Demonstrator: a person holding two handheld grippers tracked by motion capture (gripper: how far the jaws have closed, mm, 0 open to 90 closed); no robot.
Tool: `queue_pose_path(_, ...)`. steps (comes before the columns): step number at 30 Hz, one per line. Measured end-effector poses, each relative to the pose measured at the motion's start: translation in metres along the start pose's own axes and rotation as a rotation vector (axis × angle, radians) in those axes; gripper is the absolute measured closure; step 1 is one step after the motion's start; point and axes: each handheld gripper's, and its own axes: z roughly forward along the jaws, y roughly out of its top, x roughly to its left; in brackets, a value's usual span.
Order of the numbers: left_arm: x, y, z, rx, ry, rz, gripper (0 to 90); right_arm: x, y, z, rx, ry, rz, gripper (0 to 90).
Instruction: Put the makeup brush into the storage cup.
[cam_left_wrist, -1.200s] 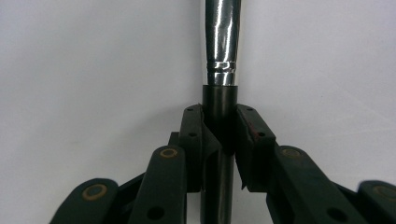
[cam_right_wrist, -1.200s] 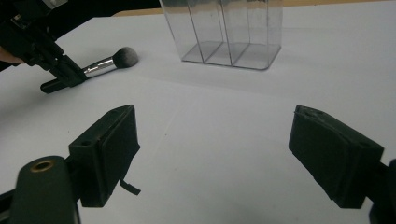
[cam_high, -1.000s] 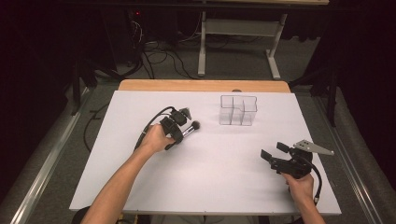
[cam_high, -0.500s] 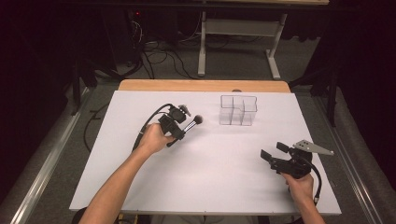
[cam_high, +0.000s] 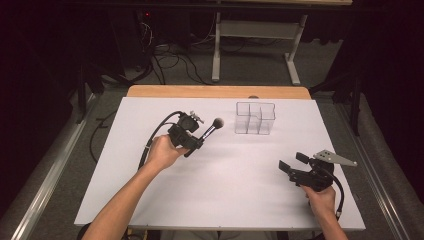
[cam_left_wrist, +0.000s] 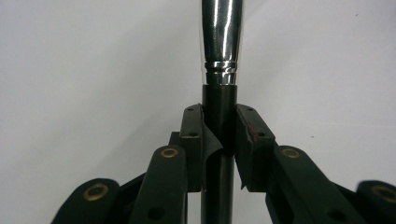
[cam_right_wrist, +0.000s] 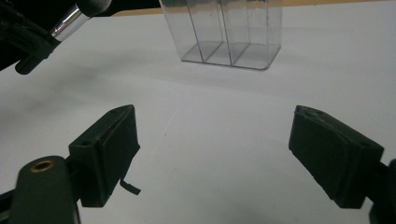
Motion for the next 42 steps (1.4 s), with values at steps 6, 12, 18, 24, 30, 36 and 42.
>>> queue_pose_path(6, -0.008, -0.006, -0.004, -0.033, -0.021, 0.008, 74.2, 0.001, 0.000, 0.001, 0.000, 0.004, 0.000, 17.4)
queue_pose_path(12, -0.017, -0.015, -0.009, -0.084, -0.041, 0.023, 74.2, 0.000, 0.000, 0.000, -0.001, 0.002, 0.004, 17.4)
queue_pose_path(18, -0.025, -0.025, -0.013, -0.134, -0.063, 0.028, 74.2, 0.001, 0.000, 0.001, 0.000, 0.003, 0.009, 17.3)
queue_pose_path(24, -0.030, -0.033, -0.016, -0.169, -0.079, 0.031, 74.2, 0.000, 0.000, -0.001, -0.008, 0.001, 0.015, 17.4)
queue_pose_path(30, -0.040, -0.042, -0.019, -0.206, -0.091, 0.035, 74.2, 0.001, 0.000, 0.000, -0.014, -0.004, 0.017, 17.4)
queue_pose_path(36, -0.040, -0.049, -0.016, -0.220, -0.101, 0.024, 74.2, 0.000, 0.000, -0.001, -0.023, -0.012, 0.024, 17.4)
queue_pose_path(42, -0.045, -0.057, -0.017, -0.258, -0.114, 0.016, 74.2, 0.000, 0.000, 0.000, -0.022, -0.014, 0.023, 17.4)
